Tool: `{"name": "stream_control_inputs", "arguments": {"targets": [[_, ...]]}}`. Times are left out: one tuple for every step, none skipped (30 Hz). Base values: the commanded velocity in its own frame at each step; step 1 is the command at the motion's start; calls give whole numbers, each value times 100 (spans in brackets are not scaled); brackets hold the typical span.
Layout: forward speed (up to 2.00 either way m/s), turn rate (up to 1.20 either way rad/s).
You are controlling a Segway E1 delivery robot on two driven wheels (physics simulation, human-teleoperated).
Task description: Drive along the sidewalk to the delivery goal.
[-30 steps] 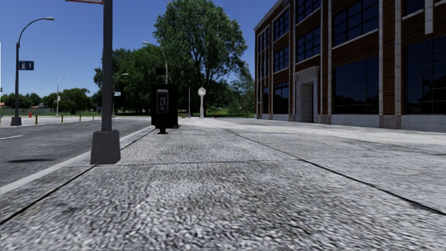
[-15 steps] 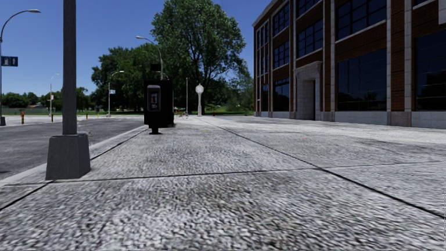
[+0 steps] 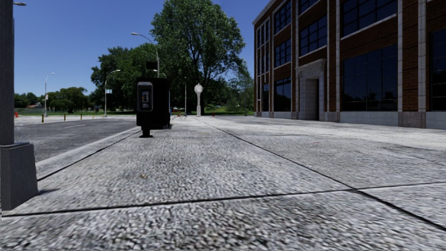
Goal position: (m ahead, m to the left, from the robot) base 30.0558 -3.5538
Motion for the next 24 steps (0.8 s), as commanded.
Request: {"name": "stream_control_inputs", "arguments": {"targets": [[200, -11], [200, -11], [200, -11], [200, -11], [200, -11], [200, -11], [200, -11], [200, -11], [200, -11], [200, -12], [200, -12], [200, -12], [200, -12], [200, -12], [200, -12], [200, -12], [200, -12], [200, -12], [200, -12], [200, -12], [200, -12], [200, -12], [200, -12], [200, -12]]}}
